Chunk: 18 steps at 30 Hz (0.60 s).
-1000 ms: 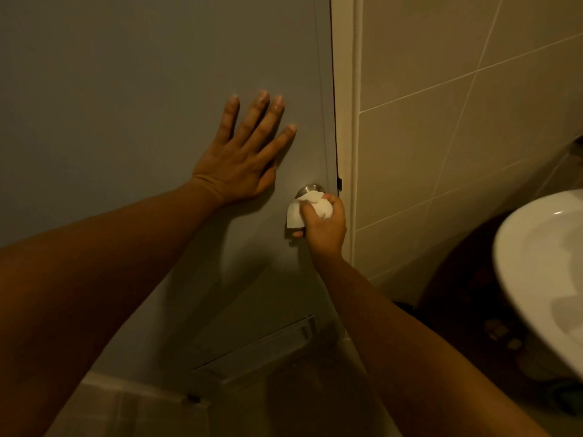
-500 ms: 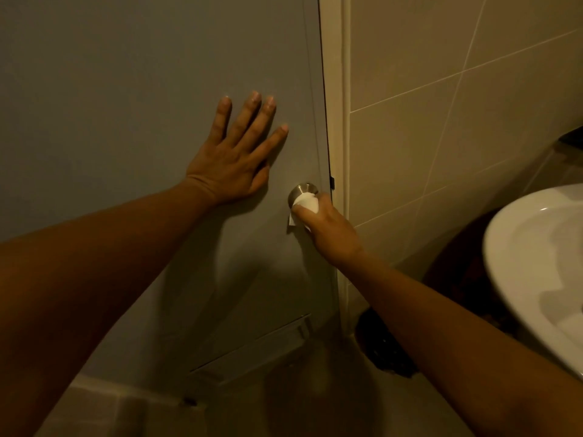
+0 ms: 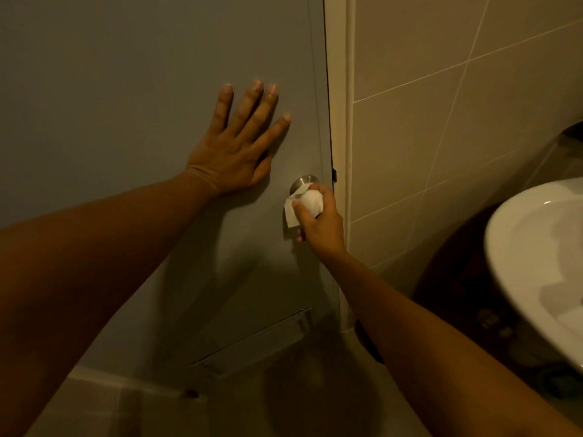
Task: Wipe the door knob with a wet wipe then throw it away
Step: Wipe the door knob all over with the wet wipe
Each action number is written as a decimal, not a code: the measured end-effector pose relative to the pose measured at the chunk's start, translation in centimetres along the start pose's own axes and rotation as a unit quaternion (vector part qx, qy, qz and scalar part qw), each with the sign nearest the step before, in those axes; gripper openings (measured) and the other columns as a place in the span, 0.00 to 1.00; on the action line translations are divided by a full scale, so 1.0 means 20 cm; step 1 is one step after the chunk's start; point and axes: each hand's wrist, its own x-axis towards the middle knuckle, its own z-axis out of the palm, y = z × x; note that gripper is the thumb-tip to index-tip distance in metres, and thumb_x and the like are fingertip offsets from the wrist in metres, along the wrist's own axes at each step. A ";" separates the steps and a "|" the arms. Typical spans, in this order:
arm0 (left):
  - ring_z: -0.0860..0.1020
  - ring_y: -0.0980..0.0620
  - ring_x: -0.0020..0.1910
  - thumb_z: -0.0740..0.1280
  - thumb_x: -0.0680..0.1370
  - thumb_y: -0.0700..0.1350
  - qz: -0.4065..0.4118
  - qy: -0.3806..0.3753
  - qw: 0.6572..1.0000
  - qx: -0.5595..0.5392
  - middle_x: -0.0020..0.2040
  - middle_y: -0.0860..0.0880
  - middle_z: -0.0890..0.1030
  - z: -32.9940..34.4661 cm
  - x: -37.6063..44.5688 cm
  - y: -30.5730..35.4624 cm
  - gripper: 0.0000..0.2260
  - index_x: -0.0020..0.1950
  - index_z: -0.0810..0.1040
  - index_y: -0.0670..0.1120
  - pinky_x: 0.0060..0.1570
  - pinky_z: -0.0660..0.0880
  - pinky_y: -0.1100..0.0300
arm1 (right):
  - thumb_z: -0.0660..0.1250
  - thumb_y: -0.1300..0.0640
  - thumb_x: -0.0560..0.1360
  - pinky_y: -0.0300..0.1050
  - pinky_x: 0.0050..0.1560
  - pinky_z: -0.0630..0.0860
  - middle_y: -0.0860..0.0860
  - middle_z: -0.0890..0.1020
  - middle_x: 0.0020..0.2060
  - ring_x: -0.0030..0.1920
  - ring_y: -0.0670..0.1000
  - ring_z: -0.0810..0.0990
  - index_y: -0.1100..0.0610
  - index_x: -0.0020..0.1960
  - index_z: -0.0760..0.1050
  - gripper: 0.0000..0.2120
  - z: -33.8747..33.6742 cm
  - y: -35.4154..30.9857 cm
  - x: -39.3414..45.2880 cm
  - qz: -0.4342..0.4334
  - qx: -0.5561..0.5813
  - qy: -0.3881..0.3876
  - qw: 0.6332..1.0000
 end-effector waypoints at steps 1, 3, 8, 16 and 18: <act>0.55 0.34 0.77 0.52 0.80 0.57 -0.001 0.000 1.000 -0.003 0.78 0.37 0.56 0.00 0.00 0.00 0.29 0.80 0.53 0.49 0.72 0.37 0.38 | 0.67 0.47 0.77 0.52 0.39 0.85 0.52 0.76 0.56 0.49 0.54 0.81 0.44 0.65 0.66 0.19 0.00 -0.02 -0.01 0.021 0.045 -0.007 0.999; 0.55 0.34 0.77 0.52 0.80 0.57 -0.002 0.002 1.000 -0.007 0.78 0.37 0.56 0.00 0.00 0.00 0.29 0.80 0.52 0.49 0.71 0.35 0.40 | 0.66 0.47 0.77 0.53 0.39 0.83 0.53 0.77 0.54 0.44 0.56 0.81 0.44 0.64 0.67 0.17 -0.02 -0.04 -0.02 0.042 0.091 -0.028 0.995; 0.56 0.34 0.76 0.52 0.80 0.56 0.000 0.012 1.000 -0.002 0.78 0.37 0.57 0.01 0.00 0.00 0.29 0.79 0.54 0.48 0.72 0.37 0.39 | 0.55 0.44 0.82 0.50 0.42 0.81 0.53 0.78 0.54 0.45 0.55 0.79 0.46 0.69 0.67 0.18 -0.15 -0.04 -0.01 0.042 0.069 -0.089 0.993; 0.52 0.35 0.77 0.52 0.80 0.56 -0.003 -0.001 1.000 -0.016 0.79 0.37 0.54 0.00 0.00 0.00 0.29 0.80 0.51 0.48 0.71 0.33 0.41 | 0.64 0.52 0.79 0.46 0.53 0.79 0.55 0.68 0.65 0.58 0.55 0.75 0.45 0.69 0.64 0.20 -0.19 -0.04 0.08 -0.125 -0.277 -0.152 0.940; 0.49 0.37 0.77 0.52 0.80 0.56 -0.007 -0.003 1.000 -0.011 0.79 0.37 0.54 0.00 -0.01 0.00 0.30 0.80 0.51 0.49 0.71 0.32 0.41 | 0.63 0.52 0.79 0.43 0.51 0.77 0.56 0.67 0.65 0.57 0.57 0.76 0.45 0.69 0.64 0.19 -0.18 -0.04 0.08 -0.171 -0.353 -0.152 0.907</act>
